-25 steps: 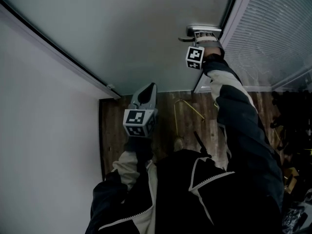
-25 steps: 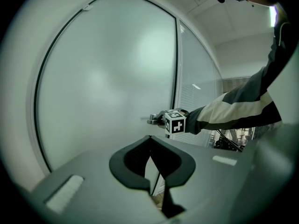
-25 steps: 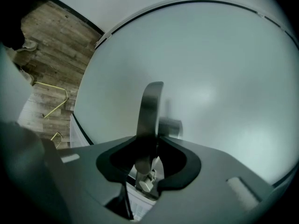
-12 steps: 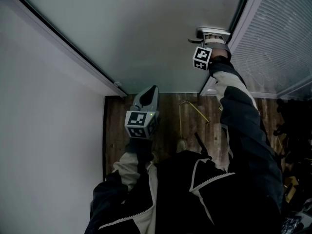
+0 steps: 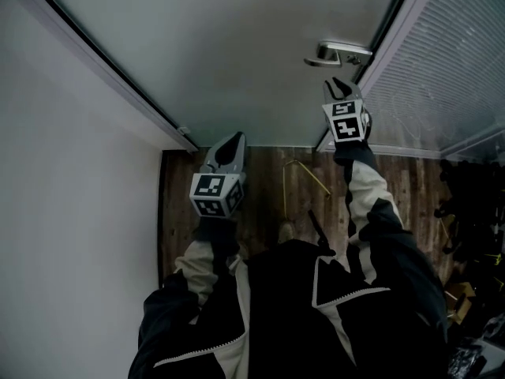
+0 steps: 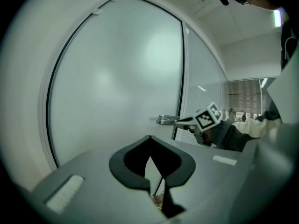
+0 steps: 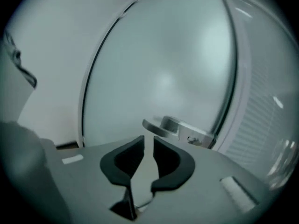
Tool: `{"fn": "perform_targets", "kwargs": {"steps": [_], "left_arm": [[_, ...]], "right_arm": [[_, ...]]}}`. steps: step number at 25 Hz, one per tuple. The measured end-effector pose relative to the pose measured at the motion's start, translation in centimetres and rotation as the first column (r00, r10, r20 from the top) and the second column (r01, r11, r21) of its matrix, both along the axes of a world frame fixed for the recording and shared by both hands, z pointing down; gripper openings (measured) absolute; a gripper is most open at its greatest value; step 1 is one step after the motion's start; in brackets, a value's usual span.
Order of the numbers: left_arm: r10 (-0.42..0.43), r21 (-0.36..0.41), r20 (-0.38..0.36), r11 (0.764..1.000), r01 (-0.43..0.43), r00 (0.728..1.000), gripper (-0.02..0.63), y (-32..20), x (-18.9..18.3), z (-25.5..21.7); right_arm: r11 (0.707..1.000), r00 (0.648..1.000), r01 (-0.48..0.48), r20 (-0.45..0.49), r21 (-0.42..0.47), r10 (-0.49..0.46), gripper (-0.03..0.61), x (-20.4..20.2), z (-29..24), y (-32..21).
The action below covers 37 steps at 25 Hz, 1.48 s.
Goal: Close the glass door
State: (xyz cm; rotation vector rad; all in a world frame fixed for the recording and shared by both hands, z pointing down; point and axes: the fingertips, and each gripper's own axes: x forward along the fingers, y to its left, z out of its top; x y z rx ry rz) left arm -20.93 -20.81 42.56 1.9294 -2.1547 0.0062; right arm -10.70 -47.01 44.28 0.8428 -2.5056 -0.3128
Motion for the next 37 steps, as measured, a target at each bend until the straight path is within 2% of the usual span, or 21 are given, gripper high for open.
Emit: {"fn": "perform_targets", "kwargs": {"steps": [2,3,4,6,9,13,17,29,37], "left_arm": [[-0.002,0.02,-0.007,1.0,0.002,1.0,-0.002,-0.1,-0.7,-0.3],[-0.003,0.028,-0.008,1.0,0.003,1.0,-0.002,-0.2,-1.1,-0.5],[0.001,0.035,-0.007,0.999,-0.001,1.0,-0.002,-0.3,-1.4,-0.8],[0.022,0.05,0.001,0.999,-0.022,1.0,-0.002,-0.6,-1.3,-1.5],[0.071,0.069,0.022,0.995,-0.072,0.997,-0.002,-1.3,-0.1,-2.1],[0.134,0.057,0.027,0.989,-0.136,0.991,-0.002,-1.8,1.6,-1.4],[0.172,0.049,0.032,0.984,-0.174,0.985,-0.002,-1.9,2.8,-0.9],[0.198,0.042,0.055,0.979,-0.201,0.979,-0.002,-2.5,3.4,-1.2],[0.213,0.044,0.056,0.976,-0.215,0.976,-0.002,-2.8,4.0,-1.3]], "right_arm": [[0.993,0.976,0.022,0.217,-0.119,0.005,0.008,1.9,-0.5,4.9],[0.985,0.954,0.05,0.299,-0.168,0.003,0.005,2.6,-0.6,7.5],[0.975,0.932,0.075,0.363,-0.209,0.006,0.005,3.2,-0.6,10.0],[0.96,0.908,0.086,0.418,-0.266,0.035,0.005,4.2,-0.4,13.7],[0.958,0.916,0.054,0.395,-0.283,0.065,0.003,5.0,-0.4,16.2],[0.98,0.94,-0.016,0.332,-0.199,0.083,0.002,5.6,-1.3,17.4],[0.983,0.938,-0.068,0.325,-0.171,0.121,0.002,6.7,-2.1,18.0],[0.979,0.933,-0.117,0.319,-0.167,0.166,0.002,7.4,-2.7,18.2],[0.98,0.934,-0.115,0.318,-0.161,0.162,0.002,7.4,-2.9,18.3]]}}
